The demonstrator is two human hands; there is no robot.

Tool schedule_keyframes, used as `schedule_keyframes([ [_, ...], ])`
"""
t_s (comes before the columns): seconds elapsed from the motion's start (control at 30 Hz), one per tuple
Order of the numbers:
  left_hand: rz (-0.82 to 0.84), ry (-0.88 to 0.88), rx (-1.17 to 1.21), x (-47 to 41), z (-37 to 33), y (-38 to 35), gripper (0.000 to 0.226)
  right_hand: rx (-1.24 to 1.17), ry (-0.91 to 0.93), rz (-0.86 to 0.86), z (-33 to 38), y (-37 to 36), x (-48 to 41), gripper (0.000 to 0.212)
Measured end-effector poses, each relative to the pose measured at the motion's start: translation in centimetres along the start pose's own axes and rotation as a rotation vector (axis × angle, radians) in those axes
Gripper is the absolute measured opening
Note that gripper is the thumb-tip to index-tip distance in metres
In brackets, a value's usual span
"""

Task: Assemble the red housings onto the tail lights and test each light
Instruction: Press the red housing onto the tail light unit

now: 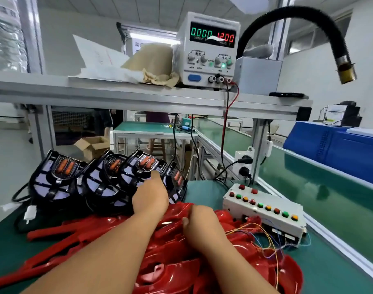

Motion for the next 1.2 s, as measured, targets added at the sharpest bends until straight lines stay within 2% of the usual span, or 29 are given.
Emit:
schedule_keyframes([
  [0.07,0.004,-0.020,0.024,0.0,-0.2,0.0,0.038,-0.010,0.006,-0.005,0.0,0.0,0.1,0.020],
  [0.13,0.052,-0.091,-0.068,0.2,-0.4,-0.4,0.043,-0.011,-0.006,-0.001,-0.1,-0.1,0.1,0.026],
  [0.2,0.100,-0.115,-0.150,0.3,-0.3,-0.6,0.050,-0.023,-0.018,0.002,-0.3,-0.3,0.0,0.020],
  [0.27,0.103,-0.098,-0.148,0.2,-0.1,-0.6,0.045,-0.043,-0.027,-0.003,-0.4,-0.4,0.0,0.020],
  [0.67,-0.071,0.120,0.226,-0.7,-1.6,0.6,0.024,-0.150,-0.072,-0.001,-1.1,-0.3,0.1,0.022],
  [0.8,-0.067,0.164,0.334,-1.8,-0.6,2.9,0.026,-0.194,-0.088,0.006,-1.1,0.5,0.2,0.029],
  [0.87,-0.089,0.211,0.495,-1.0,0.4,3.8,0.022,-0.288,-0.133,0.017,-1.1,1.7,0.2,0.030],
  [0.97,-0.141,0.302,0.921,2.0,1.0,4.2,0.022,-0.479,-0.184,-0.008,-0.9,3.6,0.1,0.043],
  [1.03,-0.158,0.265,1.041,4.1,0.5,4.8,0.016,-0.792,-0.224,0.050,-0.4,4.2,0.3,0.049],
  [1.1,-0.172,0.210,1.104,6.0,-0.4,5.5,0.016,-1.122,-0.259,0.156,0.4,3.8,0.5,0.039],
  [1.17,-0.154,0.164,1.165,7.8,-1.2,5.6,0.014,-1.241,-0.217,0.121,0.8,3.6,0.4,0.027],
  [1.2,-0.126,0.153,1.177,8.7,-1.3,5.8,0.021,-1.271,-0.201,0.087,0.8,3.6,0.3,0.024],
])
Point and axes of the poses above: each hand's wrist, its own x-axis away from the middle knuckle, its own y-axis out of the back of the hand, z = x × y, the point moved 4 cm from there along -x, towards the middle knuckle, and after that the axes turned 10 degrees about -y, right-handed, at the moved point
